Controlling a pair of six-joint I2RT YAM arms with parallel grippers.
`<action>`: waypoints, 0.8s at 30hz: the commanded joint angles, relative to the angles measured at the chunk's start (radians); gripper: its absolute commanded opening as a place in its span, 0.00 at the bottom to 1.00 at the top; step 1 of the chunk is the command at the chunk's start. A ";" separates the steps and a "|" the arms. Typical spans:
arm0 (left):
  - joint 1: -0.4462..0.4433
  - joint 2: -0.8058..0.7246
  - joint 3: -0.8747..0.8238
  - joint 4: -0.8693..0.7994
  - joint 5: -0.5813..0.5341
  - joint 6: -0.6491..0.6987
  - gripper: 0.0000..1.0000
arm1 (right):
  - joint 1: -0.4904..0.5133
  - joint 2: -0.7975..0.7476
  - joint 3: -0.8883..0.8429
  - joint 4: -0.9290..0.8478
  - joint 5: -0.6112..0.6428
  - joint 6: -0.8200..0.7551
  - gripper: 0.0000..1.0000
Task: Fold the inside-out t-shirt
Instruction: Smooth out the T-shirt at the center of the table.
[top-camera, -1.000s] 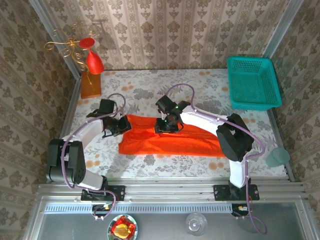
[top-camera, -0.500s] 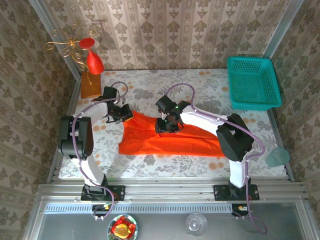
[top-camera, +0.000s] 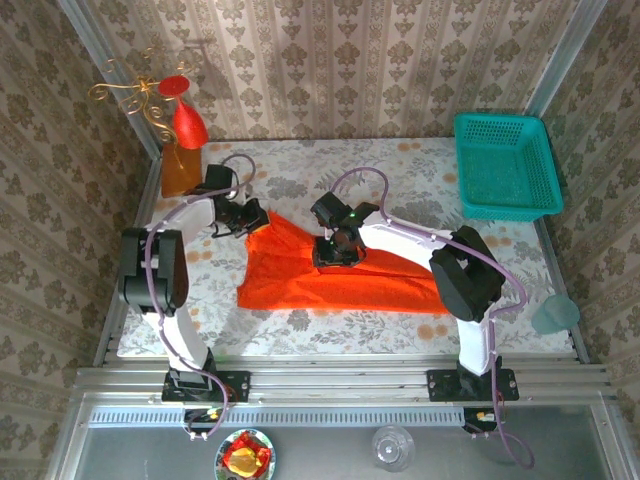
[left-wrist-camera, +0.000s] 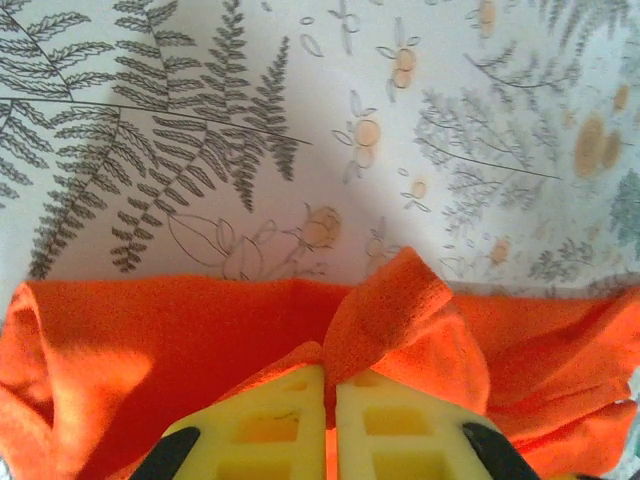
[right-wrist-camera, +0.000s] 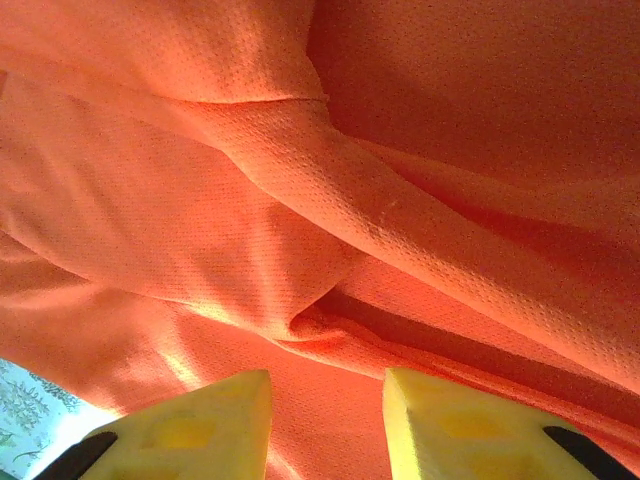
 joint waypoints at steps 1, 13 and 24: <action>-0.020 -0.116 -0.055 -0.057 0.027 0.037 0.11 | -0.007 -0.020 0.020 -0.040 0.034 -0.005 0.35; -0.004 -0.452 -0.403 -0.083 -0.080 0.011 0.31 | -0.053 -0.038 0.035 -0.056 0.006 -0.050 0.37; 0.045 -0.260 -0.158 -0.188 -0.104 0.126 0.37 | -0.076 0.187 0.327 -0.120 -0.115 -0.198 0.40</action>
